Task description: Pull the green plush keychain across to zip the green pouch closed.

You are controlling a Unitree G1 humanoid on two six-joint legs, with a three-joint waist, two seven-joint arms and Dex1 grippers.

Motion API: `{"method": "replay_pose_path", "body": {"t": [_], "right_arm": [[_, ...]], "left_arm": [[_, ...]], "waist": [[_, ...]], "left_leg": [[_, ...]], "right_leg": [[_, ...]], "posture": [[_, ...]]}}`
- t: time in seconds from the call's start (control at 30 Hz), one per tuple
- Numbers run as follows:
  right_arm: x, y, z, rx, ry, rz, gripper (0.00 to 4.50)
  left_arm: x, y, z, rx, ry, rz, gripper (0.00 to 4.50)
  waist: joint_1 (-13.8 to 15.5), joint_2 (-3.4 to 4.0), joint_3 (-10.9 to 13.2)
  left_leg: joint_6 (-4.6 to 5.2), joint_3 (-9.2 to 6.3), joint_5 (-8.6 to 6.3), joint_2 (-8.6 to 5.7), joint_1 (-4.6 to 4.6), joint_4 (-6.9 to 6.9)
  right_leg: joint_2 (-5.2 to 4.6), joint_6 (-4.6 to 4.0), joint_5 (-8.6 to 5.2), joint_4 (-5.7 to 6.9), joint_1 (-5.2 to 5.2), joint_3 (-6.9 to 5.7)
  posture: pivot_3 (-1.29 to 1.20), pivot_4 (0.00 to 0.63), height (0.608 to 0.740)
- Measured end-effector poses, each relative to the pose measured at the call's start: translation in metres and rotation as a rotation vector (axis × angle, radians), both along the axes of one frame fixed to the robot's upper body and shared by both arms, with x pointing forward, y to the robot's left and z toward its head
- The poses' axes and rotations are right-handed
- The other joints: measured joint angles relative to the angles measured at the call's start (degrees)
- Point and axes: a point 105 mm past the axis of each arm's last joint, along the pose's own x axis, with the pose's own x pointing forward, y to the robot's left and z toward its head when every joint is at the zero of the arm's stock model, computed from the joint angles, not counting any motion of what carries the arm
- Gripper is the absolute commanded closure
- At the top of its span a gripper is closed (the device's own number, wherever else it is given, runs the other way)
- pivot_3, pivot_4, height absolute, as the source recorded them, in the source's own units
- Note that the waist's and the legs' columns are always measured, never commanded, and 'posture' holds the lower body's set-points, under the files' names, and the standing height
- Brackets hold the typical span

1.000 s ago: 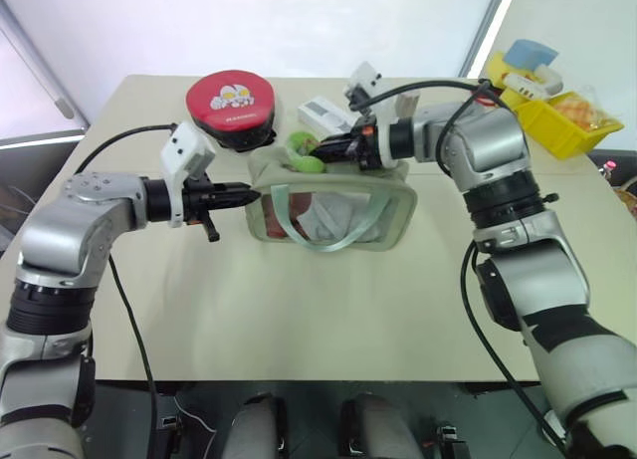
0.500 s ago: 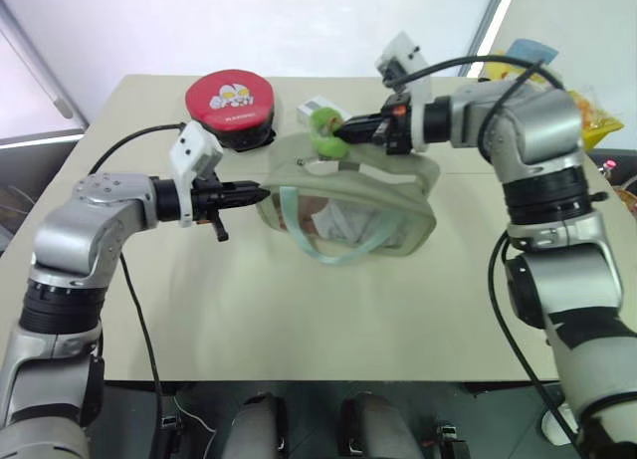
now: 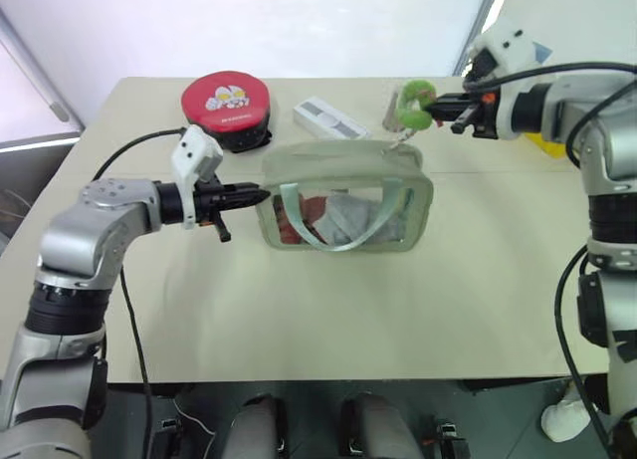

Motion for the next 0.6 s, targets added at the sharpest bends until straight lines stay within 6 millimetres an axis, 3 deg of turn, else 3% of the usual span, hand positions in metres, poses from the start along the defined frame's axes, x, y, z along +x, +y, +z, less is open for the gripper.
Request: {"method": "replay_pose_path", "body": {"t": [0.17,0.43,0.6], "right_arm": [[-0.001,-0.008,-0.009,-0.022,0.012,-0.024,4.45],[-0.004,-0.056,-0.034,-0.084,0.006,-0.19,4.45],[-0.008,-0.071,-0.064,-0.089,0.053,-0.259,4.45]], "left_arm": [[0.001,-0.001,-0.001,-0.001,0.005,-0.005,4.5],[-0.001,-0.002,-0.001,0.006,0.004,-0.007,4.5],[-0.003,-0.002,-0.003,0.008,0.004,-0.009,4.5]], "waist": [[0.4,0.0,0.0],[0.2,0.01,0.0],[0.4,0.02,0.0]], "left_leg": [[0.0,0.03,0.0,-0.02,-0.02,0.02],[0.0,0.03,0.0,-0.02,0.0,0.02],[0.0,0.03,0.0,-0.01,0.01,0.04]], "right_leg": [[-0.05,0.0,0.0,-0.02,0.03,0.0],[-0.04,0.0,0.0,-0.02,0.04,0.01],[-0.04,0.0,0.0,-0.02,0.07,0.01]], "posture": [[0.0,0.15,0.74],[0.0,0.15,0.74],[0.0,0.15,0.74]]}}
